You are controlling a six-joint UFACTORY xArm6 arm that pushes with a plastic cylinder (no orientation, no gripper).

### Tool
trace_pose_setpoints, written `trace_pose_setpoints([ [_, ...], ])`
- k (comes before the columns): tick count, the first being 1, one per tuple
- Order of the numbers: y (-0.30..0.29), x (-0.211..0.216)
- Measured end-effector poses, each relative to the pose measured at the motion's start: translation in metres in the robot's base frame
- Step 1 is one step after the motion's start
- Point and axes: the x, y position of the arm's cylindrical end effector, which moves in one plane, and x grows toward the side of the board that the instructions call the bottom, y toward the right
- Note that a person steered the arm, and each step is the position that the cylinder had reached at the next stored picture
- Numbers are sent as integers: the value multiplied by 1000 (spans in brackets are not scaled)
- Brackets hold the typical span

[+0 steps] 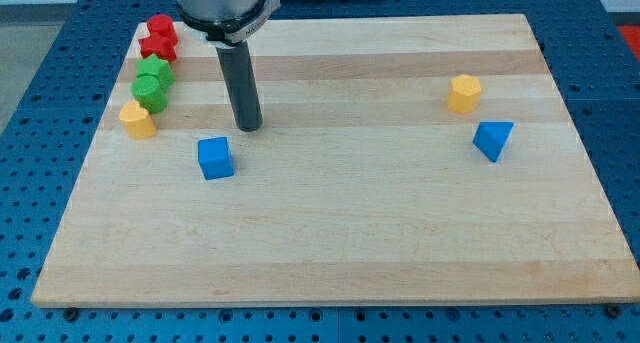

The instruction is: Place the blue cube below the yellow heart

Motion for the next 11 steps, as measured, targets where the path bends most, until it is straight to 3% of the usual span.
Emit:
trace_pose_setpoints([
  [1, 12, 4],
  [3, 38, 59],
  [6, 15, 98],
  [8, 45, 72],
  [11, -36, 67],
])
